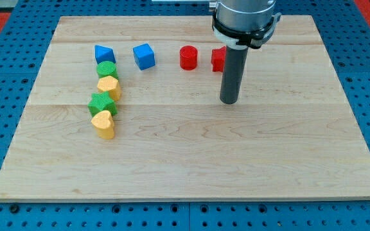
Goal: Place the yellow heart diagonally top right to the red star
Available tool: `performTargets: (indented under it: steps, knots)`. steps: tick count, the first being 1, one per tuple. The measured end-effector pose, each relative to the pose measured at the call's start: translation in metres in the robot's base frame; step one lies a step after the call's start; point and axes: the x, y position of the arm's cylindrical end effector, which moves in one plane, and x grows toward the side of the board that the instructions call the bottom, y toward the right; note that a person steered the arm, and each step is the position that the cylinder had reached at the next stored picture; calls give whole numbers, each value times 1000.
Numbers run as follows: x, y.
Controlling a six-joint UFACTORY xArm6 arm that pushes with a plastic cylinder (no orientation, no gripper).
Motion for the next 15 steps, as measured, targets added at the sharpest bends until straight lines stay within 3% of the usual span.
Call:
performTargets:
  steps: [2,3,5,6,7,9,10,11,12,13,15]
  knots:
    - [0,-25]
    - [1,-76]
    - [117,-56]
    - [160,-142]
    - [150,-239]
    - [102,-348]
    - [79,-318]
    - [77,-231]
    - [63,-181]
    - [54,-190]
    - [15,-111]
